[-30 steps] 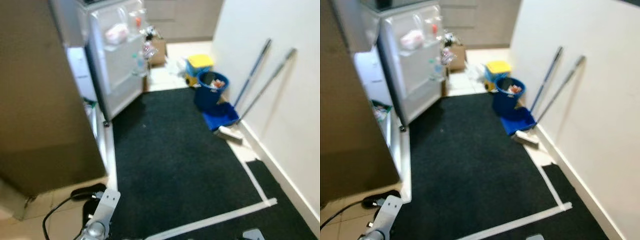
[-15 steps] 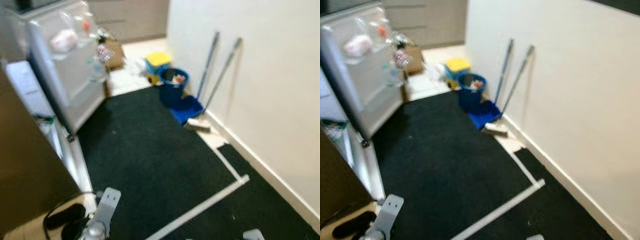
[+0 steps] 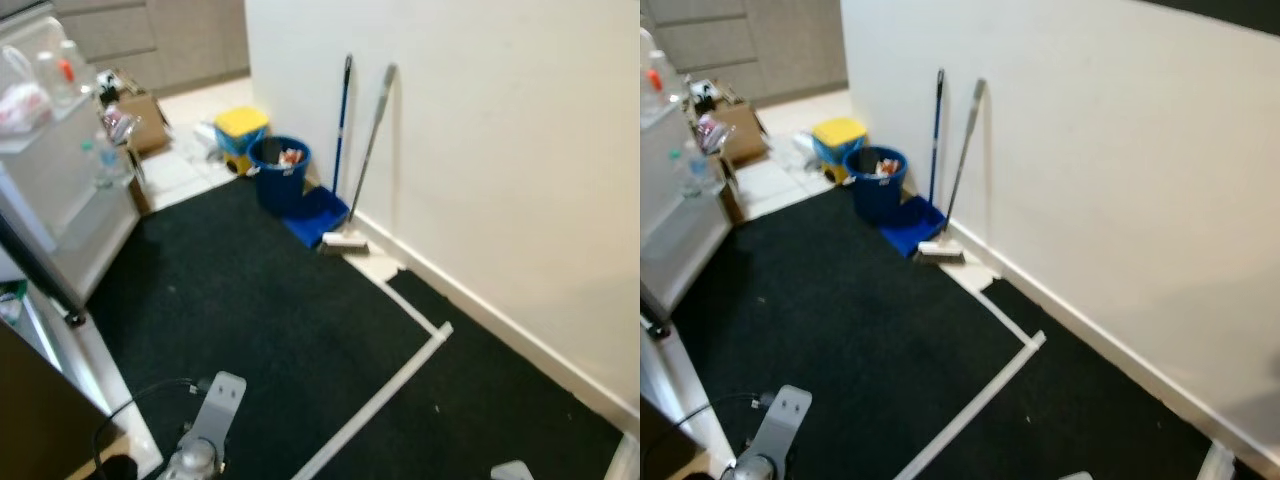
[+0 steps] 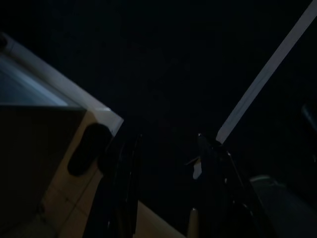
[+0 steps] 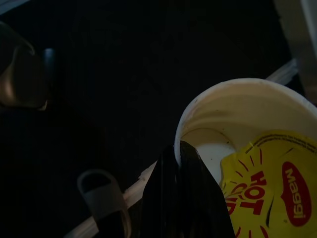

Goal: Restocking fridge

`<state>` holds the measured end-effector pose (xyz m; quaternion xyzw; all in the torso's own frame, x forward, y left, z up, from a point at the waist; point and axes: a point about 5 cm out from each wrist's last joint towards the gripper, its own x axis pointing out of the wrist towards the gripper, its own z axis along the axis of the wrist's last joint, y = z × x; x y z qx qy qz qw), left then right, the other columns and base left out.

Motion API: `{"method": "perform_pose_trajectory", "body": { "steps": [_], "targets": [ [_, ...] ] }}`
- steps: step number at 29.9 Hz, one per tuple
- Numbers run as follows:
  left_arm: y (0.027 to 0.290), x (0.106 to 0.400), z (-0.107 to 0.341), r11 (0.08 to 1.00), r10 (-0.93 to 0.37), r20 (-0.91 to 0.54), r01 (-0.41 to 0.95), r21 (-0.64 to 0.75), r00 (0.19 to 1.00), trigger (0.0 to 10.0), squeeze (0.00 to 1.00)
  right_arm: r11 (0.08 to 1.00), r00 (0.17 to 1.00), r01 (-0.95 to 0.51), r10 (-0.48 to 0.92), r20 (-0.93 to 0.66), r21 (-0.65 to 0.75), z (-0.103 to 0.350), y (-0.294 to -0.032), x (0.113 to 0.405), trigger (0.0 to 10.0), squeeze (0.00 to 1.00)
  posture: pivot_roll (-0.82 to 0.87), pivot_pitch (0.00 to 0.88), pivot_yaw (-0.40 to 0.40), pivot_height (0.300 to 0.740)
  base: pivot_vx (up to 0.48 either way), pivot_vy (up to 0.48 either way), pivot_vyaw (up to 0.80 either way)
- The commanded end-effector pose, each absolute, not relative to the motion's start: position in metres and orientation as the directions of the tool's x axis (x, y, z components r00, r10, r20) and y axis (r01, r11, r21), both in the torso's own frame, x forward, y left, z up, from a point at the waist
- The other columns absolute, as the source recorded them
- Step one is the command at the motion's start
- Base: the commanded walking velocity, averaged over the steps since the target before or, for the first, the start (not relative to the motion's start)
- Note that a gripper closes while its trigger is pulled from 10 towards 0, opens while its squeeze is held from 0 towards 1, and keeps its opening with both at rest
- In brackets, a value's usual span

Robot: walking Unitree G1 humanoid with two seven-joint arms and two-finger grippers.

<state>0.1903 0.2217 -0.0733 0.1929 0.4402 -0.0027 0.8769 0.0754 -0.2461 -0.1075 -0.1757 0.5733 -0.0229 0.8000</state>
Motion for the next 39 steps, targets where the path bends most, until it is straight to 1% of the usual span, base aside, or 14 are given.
{"method": "perform_pose_trajectory", "body": {
  "steps": [1,6,18,22,25,26,32,33,34,35,38,39],
  "targets": [
    [0.219,0.184,-0.077,0.929,0.159,-0.789,0.181,0.323,0.594,10.0,0.01,0.939,0.374,-0.165,-0.224,-0.9,-0.302,-0.106,-0.243,0.082,10.0,0.0,-0.03,0.006,-0.069,0.74,0.0,0.0,0.0],
    [0.217,0.186,-0.076,0.932,0.147,-0.78,0.18,0.315,0.609,10.0,0.01,0.938,0.392,-0.172,-0.215,-0.895,-0.301,-0.105,-0.245,0.086,10.0,0.0,-0.03,0.006,-0.069,0.74,0.0,0.0,0.0],
    [0.215,0.187,-0.076,0.932,0.135,-0.775,0.187,0.311,0.618,10.0,0.01,0.939,0.403,-0.168,-0.211,-0.891,-0.299,-0.105,-0.243,0.087,10.0,0.0,-0.02,0.003,-0.072,0.74,0.0,0.0,0.0],
    [0.219,0.185,-0.076,0.936,0.155,-0.769,0.156,0.314,0.62,10.0,0.01,0.932,0.408,-0.199,-0.202,-0.89,-0.303,-0.104,-0.242,0.091,10.0,0.0,0.02,0.004,-0.096,0.74,0.244,0.0,0.0],
    [0.223,0.182,-0.076,0.939,0.169,-0.769,0.138,0.316,0.616,10.0,0.01,0.928,0.41,-0.215,-0.198,-0.89,-0.305,-0.104,-0.242,0.093,10.0,0.0,0.02,0.005,-0.099,0.74,0.16,0.0,0.0],
    [0.225,0.179,-0.077,0.939,0.176,-0.771,0.13,0.318,0.612,10.0,0.01,0.925,0.413,-0.223,-0.195,-0.889,-0.307,-0.103,-0.242,0.095,10.0,0.0,0.04,0.006,-0.112,0.74,0.0,0.0,0.0],
    [0.231,0.162,-0.083,0.94,0.197,-0.786,0.115,0.322,0.586,10.0,0.01,0.917,0.439,-0.241,-0.19,-0.878,-0.318,-0.1,-0.243,0.109,10.0,0.0,0.05,0.008,-0.122,0.74,0.0,0.0,0.0],
    [0.234,0.154,-0.086,0.94,0.207,-0.794,0.11,0.324,0.571,10.0,0.01,0.913,0.46,-0.247,-0.185,-0.868,-0.325,-0.097,-0.243,0.119,10.0,0.0,0.05,0.005,-0.116,0.74,0.0,0.0,0.0],
    [0.235,0.151,-0.086,0.94,0.211,-0.796,0.107,0.325,0.567,10.0,0.01,0.911,0.47,-0.251,-0.182,-0.864,-0.328,-0.096,-0.243,0.123,10.0,0.0,0.05,0.004,-0.114,0.74,0.0,0.0,0.0],
    [0.235,0.151,-0.086,0.94,0.211,-0.796,0.107,0.325,0.567,10.0,0.01,0.911,0.47,-0.251,-0.182,-0.864,-0.328,-0.096,-0.243,0.123,10.0,0.0,0.05,0.004,-0.114,0.74,0.0,0.0,0.0],
    [0.238,0.15,-0.086,0.939,0.223,-0.794,0.094,0.331,0.565,10.0,0.01,0.912,0.502,-0.242,-0.174,-0.847,-0.331,-0.092,-0.241,0.137,10.0,0.0,0.05,0.0,-0.106,0.74,0.0,0.0,0.0],
    [0.239,0.153,-0.084,0.938,0.217,-0.783,0.096,0.332,0.583,10.0,0.0,0.914,0.522,-0.233,-0.169,-0.836,-0.331,-0.089,-0.239,0.144,10.0,0.0,0.05,0.0,-0.099,0.74,0.0,0.0,0.0]
  ]
}}
